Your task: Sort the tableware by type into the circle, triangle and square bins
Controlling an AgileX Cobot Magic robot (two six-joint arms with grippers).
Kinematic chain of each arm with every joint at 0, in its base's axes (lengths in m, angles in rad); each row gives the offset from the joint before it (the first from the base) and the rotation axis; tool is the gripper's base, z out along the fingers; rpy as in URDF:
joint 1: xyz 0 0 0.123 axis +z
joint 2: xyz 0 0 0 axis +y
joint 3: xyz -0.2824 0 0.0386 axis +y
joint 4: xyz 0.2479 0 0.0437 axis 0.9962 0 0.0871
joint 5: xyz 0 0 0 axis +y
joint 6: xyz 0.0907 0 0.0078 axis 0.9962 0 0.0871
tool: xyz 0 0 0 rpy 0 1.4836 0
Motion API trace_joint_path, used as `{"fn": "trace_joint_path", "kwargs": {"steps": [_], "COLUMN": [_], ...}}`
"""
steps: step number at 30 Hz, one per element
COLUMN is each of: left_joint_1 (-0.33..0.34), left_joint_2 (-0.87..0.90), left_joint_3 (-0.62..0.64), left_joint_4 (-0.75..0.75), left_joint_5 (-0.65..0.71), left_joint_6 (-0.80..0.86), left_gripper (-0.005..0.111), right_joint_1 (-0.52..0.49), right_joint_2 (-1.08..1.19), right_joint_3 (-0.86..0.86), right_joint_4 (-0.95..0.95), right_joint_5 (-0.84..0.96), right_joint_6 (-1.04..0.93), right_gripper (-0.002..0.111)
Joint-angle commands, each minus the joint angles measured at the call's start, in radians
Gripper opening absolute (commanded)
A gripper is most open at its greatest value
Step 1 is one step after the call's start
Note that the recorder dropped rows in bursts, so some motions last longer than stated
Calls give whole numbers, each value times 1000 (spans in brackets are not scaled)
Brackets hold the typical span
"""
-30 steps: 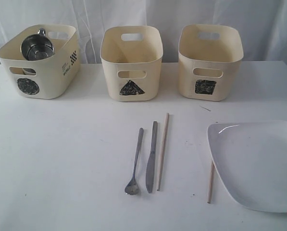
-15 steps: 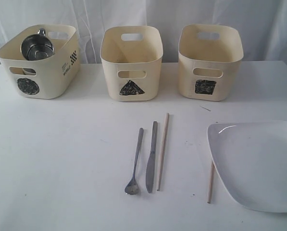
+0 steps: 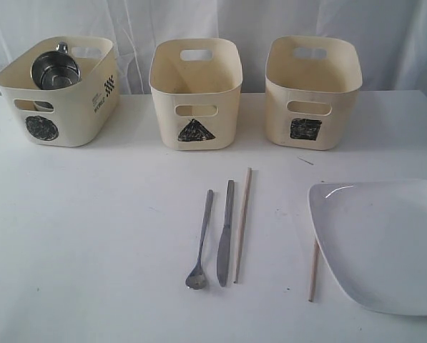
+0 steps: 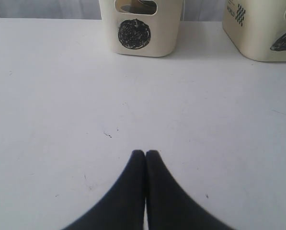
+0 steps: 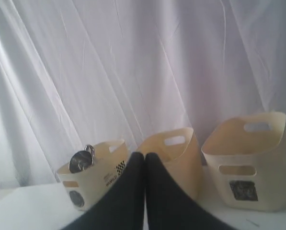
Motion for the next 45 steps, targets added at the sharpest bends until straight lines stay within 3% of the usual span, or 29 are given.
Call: {"fn": "trace_joint_path", "kwargs": {"steps": [1, 5, 9, 14, 17, 19, 28, 35, 43, 45], "left_joint_1": [1, 1, 1, 1, 1, 1, 1, 1, 1, 1], "left_joint_2": [-5, -5, -5, -5, -5, -5, -5, -5, -5, -5], "left_joint_3": [3, 3, 3, 3, 3, 3, 3, 3, 3, 3], "left_joint_4": [-4, -4, -4, -4, -4, -4, -4, -4, -4, -4], "left_joint_5": [-2, -2, -2, -2, 0, 0, 0, 0, 0, 0], "left_joint_6": [-10, -10, -10, -10, -10, -10, -10, -10, -10, -10], "left_gripper": [0, 0, 0, 0, 0, 0, 0, 0, 0, 0], "right_joint_1": [-8, -8, -8, 7, 43, 66, 190, 368, 455, 455], "right_joint_2": [-4, -4, 44, 314, 482, 613, 1142, 1369, 1536, 1569], "right_joint_3": [-13, -13, -63, -206, -317, -405, -685, -779, -831, -832], "right_joint_4": [7, 24, 27, 71, 21, -36, -275, -366, -472, -472], "right_joint_5": [-90, -42, 168, 383, 462, 532, 728, 687, 655, 556], "right_joint_6": [-11, 56, -148, -415, -449, -447, -334, -233, -88, 28], "right_gripper": [0, 0, 5, 30, 51, 57, 57, 57, 57, 57]}}
